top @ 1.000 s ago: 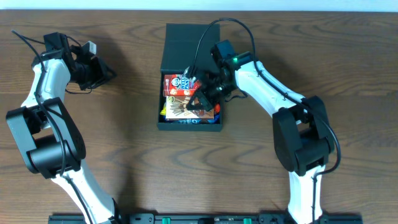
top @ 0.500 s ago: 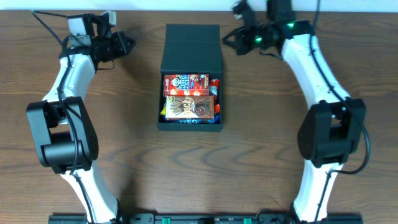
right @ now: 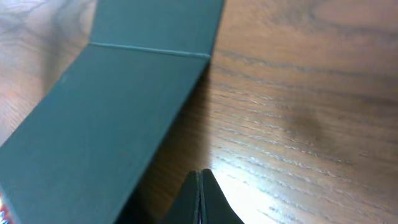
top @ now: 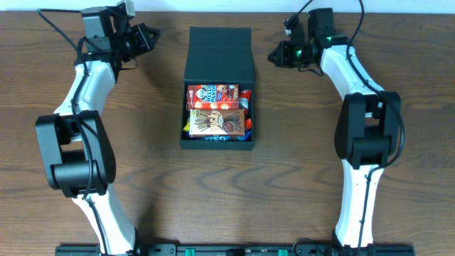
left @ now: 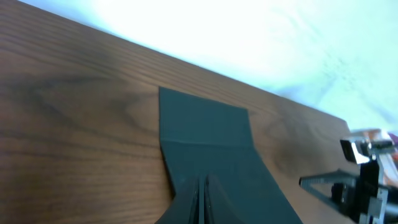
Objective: Pack container
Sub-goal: 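Raise both grippers and move them beside the upright black lid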
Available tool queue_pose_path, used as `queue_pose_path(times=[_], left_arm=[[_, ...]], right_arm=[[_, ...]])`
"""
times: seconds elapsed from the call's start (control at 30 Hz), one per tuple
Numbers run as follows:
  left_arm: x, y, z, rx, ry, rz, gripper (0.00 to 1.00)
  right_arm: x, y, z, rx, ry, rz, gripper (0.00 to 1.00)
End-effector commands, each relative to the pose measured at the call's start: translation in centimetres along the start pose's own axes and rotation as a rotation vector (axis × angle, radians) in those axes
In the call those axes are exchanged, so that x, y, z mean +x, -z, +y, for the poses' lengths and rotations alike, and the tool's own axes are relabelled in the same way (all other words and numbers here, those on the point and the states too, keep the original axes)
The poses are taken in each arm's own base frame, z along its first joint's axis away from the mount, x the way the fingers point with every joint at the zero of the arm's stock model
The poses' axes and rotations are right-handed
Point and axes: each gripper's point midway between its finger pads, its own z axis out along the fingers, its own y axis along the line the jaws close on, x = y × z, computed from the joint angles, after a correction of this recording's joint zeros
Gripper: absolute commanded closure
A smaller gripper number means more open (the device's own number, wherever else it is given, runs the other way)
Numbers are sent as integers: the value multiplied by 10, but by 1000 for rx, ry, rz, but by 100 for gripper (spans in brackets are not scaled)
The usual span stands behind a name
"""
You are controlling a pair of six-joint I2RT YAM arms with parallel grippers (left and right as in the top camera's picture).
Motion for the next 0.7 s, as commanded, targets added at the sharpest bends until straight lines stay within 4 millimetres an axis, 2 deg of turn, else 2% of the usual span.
queue_pose_path(times=[0.0, 0.3, 0.43, 0.53, 0.67], left_arm=[[8, -21, 14, -101, 69, -16, 94], [59, -62, 42, -136, 228, 92, 94], [76, -65, 50, -174, 257, 137, 94], [91, -63, 57, -224, 284, 180, 94], [97, -65, 51, -223, 279, 196, 94]], right_arm=[[11, -15, -8, -24, -86, 31, 99], [21, -23, -14, -20, -104, 59, 98], [28, -26, -6, -36, -105, 85, 99], [36, -37, 3, -46, -90, 109, 98], [42, -48, 12, -77, -75, 126, 98]])
